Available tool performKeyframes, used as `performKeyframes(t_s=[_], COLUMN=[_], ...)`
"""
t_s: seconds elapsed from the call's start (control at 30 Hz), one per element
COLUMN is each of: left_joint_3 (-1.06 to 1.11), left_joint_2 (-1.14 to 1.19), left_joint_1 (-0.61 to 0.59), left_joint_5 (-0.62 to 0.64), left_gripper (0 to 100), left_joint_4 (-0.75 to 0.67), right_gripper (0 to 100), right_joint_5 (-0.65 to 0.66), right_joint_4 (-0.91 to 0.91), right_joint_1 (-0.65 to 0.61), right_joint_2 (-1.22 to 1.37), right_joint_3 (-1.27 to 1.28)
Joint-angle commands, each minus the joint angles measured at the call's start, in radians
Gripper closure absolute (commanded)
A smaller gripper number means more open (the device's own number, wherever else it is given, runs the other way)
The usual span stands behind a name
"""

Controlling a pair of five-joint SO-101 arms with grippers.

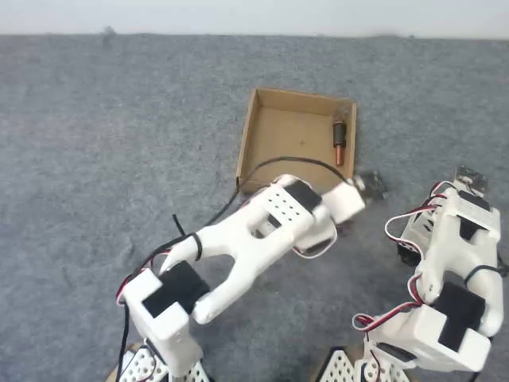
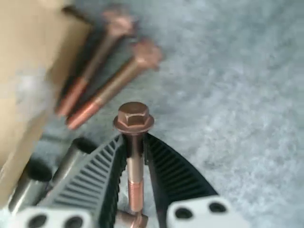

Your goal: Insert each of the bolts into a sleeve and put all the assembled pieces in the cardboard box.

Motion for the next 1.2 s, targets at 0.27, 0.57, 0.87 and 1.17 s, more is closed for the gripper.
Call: performKeyframes(t_s=[0.27,0.57,0.87,1.17], left_joint_3=[-0.053,0.073,0.303,0.504], left_joint_2=[-0.166,-0.338,-0.539,-0.741], left_joint_1=[-0.132,-0.244,-0.433,-0.621], left_joint_5=[0.215,0.304,0.517,0.526], left_gripper=[99,99,99,99], left_joint_4=[-0.017,-0.11,-0.298,-0.307], right_gripper=[99.2,99.2,99.2,99.2], right_joint_5=[0.015,0.015,0.015,0.015], right_joint_4=[-0.007,-0.007,-0.007,-0.007], right_joint_1=[0.008,0.008,0.007,-0.007], right_joint_2=[-0.004,-0.004,-0.004,-0.004], right_joint_3=[-0.017,-0.017,-0.017,-0.017])
